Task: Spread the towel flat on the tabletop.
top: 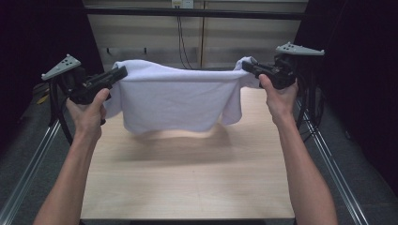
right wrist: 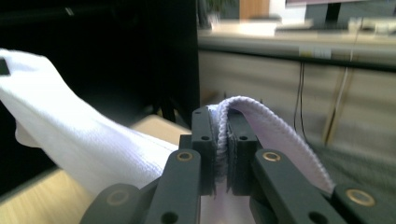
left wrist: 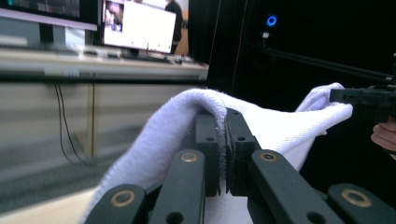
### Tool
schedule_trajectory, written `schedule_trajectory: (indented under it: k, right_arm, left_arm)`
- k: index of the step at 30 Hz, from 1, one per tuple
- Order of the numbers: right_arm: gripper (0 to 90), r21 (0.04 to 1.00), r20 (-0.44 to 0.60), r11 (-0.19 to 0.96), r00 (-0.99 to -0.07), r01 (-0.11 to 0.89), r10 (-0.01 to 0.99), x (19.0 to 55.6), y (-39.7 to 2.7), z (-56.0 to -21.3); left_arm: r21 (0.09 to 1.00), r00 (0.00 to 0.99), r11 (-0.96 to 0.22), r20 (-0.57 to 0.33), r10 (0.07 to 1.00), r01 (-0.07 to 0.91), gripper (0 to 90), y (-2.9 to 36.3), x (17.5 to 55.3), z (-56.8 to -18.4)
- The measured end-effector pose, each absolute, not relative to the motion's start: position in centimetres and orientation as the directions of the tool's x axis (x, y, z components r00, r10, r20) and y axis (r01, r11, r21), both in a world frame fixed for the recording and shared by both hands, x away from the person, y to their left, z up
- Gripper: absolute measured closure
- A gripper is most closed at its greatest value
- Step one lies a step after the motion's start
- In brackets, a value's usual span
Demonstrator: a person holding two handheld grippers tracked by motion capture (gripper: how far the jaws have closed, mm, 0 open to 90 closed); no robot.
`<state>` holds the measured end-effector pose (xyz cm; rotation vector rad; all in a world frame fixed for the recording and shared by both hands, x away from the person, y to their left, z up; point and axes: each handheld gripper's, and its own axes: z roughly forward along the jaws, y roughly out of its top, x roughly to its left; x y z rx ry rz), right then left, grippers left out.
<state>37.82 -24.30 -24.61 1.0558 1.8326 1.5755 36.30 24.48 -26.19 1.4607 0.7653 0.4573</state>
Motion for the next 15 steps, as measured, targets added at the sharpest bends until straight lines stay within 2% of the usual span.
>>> schedule_trajectory:
  k: [2,3,4,5,6,7,9,10,11,12,13,14,15]
  right_arm:
    - [84.4,0.973,0.106,0.035,-0.578,0.227,0.809,37.4,-24.3,-24.6]
    - [84.2,0.972,0.1,0.05,-0.594,0.231,0.798,36.4,-24.6,-25.6]
    - [84.2,0.967,0.102,0.062,-0.598,0.248,0.795,35.8,-24.9,-26.7]
    - [84.2,0.961,0.117,0.065,-0.605,0.27,0.787,35.2,-25.1,-28.0]
    - [84.2,0.961,0.117,0.065,-0.605,0.27,0.787,35.2,-25.1,-28.0]
    - [84.2,0.941,0.133,0.094,-0.61,0.326,0.782,33.9,-25.5,-31.3]
    - [84.2,0.914,0.152,0.126,-0.613,0.385,0.775,32.5,-25.7,-34.7]
    - [84.2,0.903,0.159,0.137,-0.616,0.406,0.772,31.7,-25.8,-36.3]
    - [84.1,0.891,0.175,0.142,-0.613,0.432,0.77,31.0,-25.9,-37.6]
    - [84.1,0.891,0.175,0.142,-0.613,0.432,0.77,31.0,-25.9,-37.6]
    - [83.6,0.87,0.197,0.152,-0.614,0.468,0.764,29.5,-26.1,-39.9]
    - [83.6,0.87,0.197,0.152,-0.614,0.468,0.764,29.5,-26.1,-39.9]
    - [82.2,0.849,0.195,0.179,-0.611,0.496,0.767,27.9,-26.2,-41.4]
  left_arm:
    - [0.984,0.694,0.058,-0.162,0.702,0.171,86.5,24.4,35.9,-26.5]
    - [0.981,0.716,0.006,-0.145,0.682,0.193,86.5,24.3,35.0,-28.1]
    - [0.981,0.716,0.006,-0.145,0.682,0.193,86.5,24.3,35.0,-28.1]
    - [0.968,0.73,-0.035,-0.165,0.663,0.25,86.5,24.0,34.1,-30.7]
    - [0.968,0.73,-0.035,-0.165,0.663,0.25,86.5,24.0,34.1,-30.7]
    - [0.951,0.745,-0.092,-0.169,0.645,0.295,86.4,23.7,33.1,-33.8]
    - [0.927,0.755,-0.134,-0.195,0.625,0.351,86.4,23.6,32.1,-36.8]
    - [0.927,0.755,-0.134,-0.195,0.625,0.351,86.3,23.6,32.1,-36.8]
    - [0.904,0.757,-0.158,-0.226,0.614,0.398,86.3,23.4,31.2,-39.2]
    - [0.904,0.757,-0.158,-0.226,0.614,0.398,86.3,23.4,31.2,-39.2]
    - [0.893,0.757,-0.166,-0.243,0.606,0.419,86.2,23.3,30.8,-40.2]
    - [0.882,0.762,-0.183,-0.251,0.597,0.434,86.2,23.1,30.4,-41.0]
    - [0.859,0.77,-0.228,-0.255,0.585,0.458,86.0,22.7,29.4,-42.4]
